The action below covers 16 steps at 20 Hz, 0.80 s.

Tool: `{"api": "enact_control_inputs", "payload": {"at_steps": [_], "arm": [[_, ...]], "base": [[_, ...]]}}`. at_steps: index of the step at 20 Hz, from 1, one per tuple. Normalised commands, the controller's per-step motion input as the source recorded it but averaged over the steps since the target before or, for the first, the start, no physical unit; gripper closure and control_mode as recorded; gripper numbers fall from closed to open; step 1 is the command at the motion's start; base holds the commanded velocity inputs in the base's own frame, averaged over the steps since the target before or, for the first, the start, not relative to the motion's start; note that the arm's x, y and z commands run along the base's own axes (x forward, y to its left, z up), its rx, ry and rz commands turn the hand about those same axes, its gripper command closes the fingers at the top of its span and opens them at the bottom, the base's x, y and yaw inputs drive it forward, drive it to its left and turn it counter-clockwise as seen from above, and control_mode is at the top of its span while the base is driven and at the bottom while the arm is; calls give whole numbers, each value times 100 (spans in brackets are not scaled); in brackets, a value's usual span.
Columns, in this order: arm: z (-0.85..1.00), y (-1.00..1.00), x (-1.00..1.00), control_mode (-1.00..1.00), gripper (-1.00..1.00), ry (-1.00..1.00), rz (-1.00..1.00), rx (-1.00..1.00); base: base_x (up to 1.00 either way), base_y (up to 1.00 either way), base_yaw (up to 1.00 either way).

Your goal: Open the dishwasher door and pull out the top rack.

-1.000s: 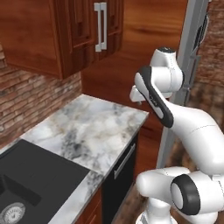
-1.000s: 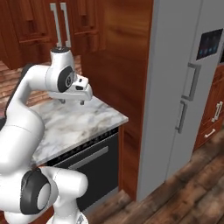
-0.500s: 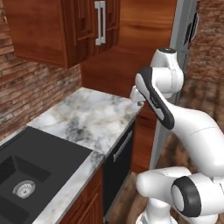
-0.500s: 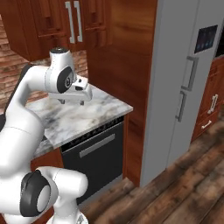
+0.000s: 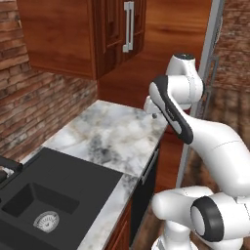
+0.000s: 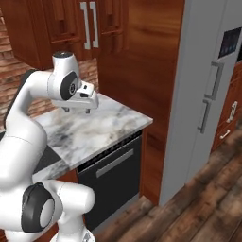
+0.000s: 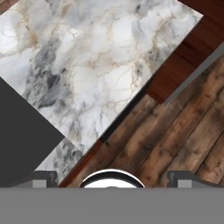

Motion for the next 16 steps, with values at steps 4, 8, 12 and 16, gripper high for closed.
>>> {"api": "enact_control_inputs", "payload": {"at_steps": [4,8,12,16], "arm": [[0,0,0,100,-100,0,0,0],[0,0,0,100,-100,0,0,0],[-16,-2,0,-100,-100,5,-8,3],[-57,-51,-2,-100,-100,11,-23,25]], "base": [[6,32,-10],[-4,0,0],[0,0,0],[0,0,0]]}}
